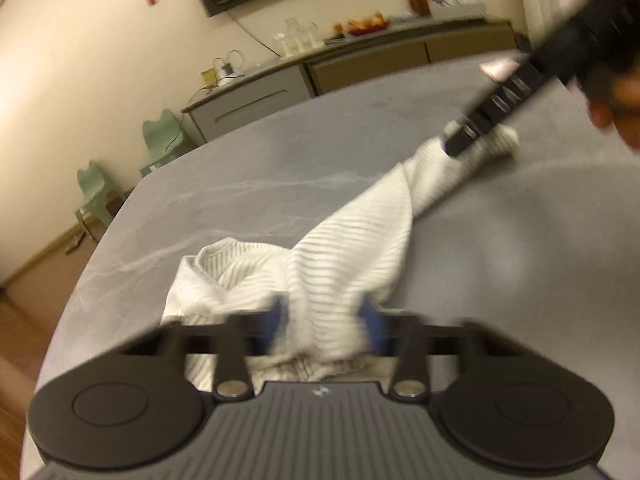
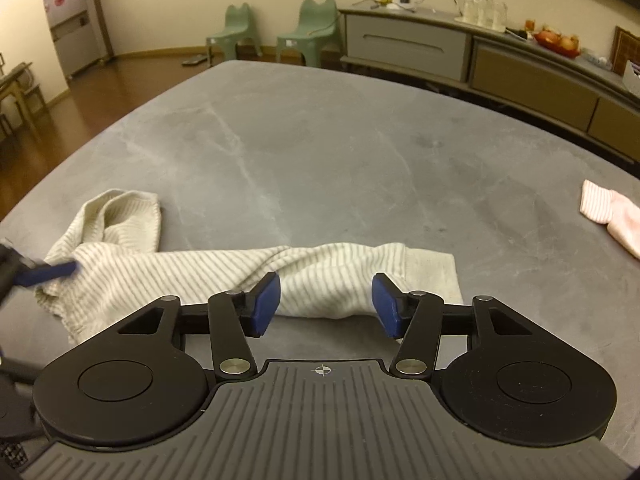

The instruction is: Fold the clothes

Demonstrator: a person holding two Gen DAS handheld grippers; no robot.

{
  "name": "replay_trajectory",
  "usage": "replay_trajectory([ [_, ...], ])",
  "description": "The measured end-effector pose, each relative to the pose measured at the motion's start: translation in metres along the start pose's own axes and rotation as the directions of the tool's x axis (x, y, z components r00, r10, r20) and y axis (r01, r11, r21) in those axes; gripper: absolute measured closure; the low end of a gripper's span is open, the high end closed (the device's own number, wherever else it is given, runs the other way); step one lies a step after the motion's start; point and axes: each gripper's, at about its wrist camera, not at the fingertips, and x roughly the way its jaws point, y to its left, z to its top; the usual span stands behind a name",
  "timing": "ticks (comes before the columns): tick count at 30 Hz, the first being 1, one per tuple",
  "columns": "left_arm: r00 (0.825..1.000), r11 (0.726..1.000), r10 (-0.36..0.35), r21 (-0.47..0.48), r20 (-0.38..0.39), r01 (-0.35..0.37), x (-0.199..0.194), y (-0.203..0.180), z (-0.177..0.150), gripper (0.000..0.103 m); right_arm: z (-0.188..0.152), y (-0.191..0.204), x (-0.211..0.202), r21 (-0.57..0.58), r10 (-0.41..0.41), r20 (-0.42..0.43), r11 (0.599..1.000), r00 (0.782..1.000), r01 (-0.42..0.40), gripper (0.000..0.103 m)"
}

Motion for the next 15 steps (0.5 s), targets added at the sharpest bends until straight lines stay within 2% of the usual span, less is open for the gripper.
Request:
replay_trajectory([
  [2,0.998,0.993,-0.037,-0.113,0.043,0.041,-0.016,0.024,0.007,0.097,-0.001,-0.003,0.0,0.007,-0.002,-0.001,1.0,1.0,0.002,0.044],
  [3,0.995,0.98,-0.062,-0.182,0.075,0.075,-0.027,0.039,0.01,0.097,-0.001,-0.005,-0.001,0.009,-0.006,0.0,1.0,1.0,0.006,0.044],
  [5,0.983,0.94,-0.128,-0.299,0.13,0.162,-0.046,0.074,0.016,0.097,0.0,-0.009,-0.002,0.007,-0.017,0.002,1.0,1.0,0.017,0.044],
  [6,0.978,0.925,-0.153,-0.329,0.14,0.191,-0.052,0.088,0.019,0.097,0.0,-0.01,-0.003,0.001,-0.023,0.002,1.0,1.0,0.023,0.043],
  [7,0.974,0.912,-0.17,-0.35,0.148,0.213,-0.056,0.101,0.021,0.097,0.0,-0.011,-0.003,-0.01,-0.028,0.001,1.0,1.0,0.028,0.043],
  [11,0.979,0.937,-0.143,-0.3,0.143,0.18,-0.054,0.131,0.033,0.097,0.0,-0.008,-0.001,-0.082,-0.03,-0.008,0.996,1.0,0.029,0.037],
  [14,0.976,0.925,-0.151,-0.326,0.156,0.195,-0.052,0.145,0.032,0.097,0.004,-0.001,-0.005,-0.143,0.011,0.027,0.99,1.0,-0.007,0.036],
  [15,0.977,0.931,-0.144,-0.313,0.158,0.188,-0.054,0.145,0.031,0.097,0.005,0.004,-0.008,-0.168,0.044,0.044,0.985,0.998,-0.036,0.031],
])
